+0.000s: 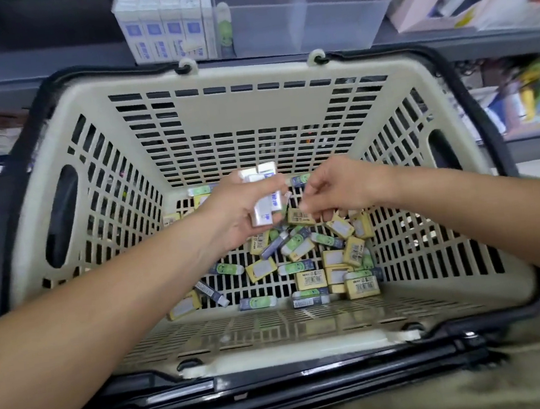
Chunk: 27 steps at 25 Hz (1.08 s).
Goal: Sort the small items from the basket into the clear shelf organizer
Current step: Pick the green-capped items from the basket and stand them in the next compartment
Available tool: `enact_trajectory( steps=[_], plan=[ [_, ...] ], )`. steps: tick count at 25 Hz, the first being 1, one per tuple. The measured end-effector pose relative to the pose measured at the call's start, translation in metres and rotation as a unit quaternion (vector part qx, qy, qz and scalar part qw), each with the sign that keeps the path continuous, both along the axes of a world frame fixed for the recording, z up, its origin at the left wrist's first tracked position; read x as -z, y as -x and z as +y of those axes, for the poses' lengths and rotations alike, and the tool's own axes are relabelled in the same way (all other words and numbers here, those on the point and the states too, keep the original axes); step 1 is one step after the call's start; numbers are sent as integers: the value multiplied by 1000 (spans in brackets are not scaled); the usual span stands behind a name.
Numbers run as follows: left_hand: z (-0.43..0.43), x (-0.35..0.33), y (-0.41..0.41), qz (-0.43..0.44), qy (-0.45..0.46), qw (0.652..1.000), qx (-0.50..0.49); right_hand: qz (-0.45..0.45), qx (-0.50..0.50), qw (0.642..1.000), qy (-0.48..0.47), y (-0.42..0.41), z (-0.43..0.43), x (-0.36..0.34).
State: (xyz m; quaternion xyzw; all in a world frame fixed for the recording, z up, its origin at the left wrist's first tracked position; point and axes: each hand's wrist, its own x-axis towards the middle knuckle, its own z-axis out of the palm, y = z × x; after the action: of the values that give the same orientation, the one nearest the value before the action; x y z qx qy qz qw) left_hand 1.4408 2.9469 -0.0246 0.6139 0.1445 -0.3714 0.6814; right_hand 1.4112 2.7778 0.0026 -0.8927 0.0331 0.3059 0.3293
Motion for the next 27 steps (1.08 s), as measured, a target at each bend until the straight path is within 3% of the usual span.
enact_trajectory(
  steps=[3, 6, 8, 13, 14, 16, 19, 21, 24, 25, 27],
  plan=[
    [14, 3, -10, 7, -11, 1000, -15, 148, -119, 961, 199, 9, -16, 21],
    [15, 2, -11, -9, -28, 999, 19, 284, -156, 900, 290, 29, -12, 50],
    [13, 1, -9, -13, -28, 999, 44, 323, -177, 876, 312, 38, -7, 63],
    [10, -1, -6, -20, -20, 998, 61, 286, -10, 954, 89, 25, -8, 71],
    [10, -1, -7, -20, -20, 998, 62, 259, -8, 961, 91, 21, -12, 70],
    [11, -1, -7, -20, -21, 998, 62, 195, -65, 960, 191, 17, -21, 69],
    [10, -1, -8, -21, -21, 997, 65, 194, -135, 922, 308, 29, -30, 78],
    [9, -1, -8, -23, -21, 997, 67, 214, -119, 939, 241, 25, -27, 80],
    [9, -1, -7, -26, -20, 997, 71, 200, 3, 976, 91, 4, -25, 69],
    [9, -1, -7, -28, -20, 997, 72, 172, 14, 979, 105, 1, -27, 65],
    [9, -1, -8, -29, -19, 997, 71, 133, -55, 961, 236, 6, -32, 61]
  ],
)
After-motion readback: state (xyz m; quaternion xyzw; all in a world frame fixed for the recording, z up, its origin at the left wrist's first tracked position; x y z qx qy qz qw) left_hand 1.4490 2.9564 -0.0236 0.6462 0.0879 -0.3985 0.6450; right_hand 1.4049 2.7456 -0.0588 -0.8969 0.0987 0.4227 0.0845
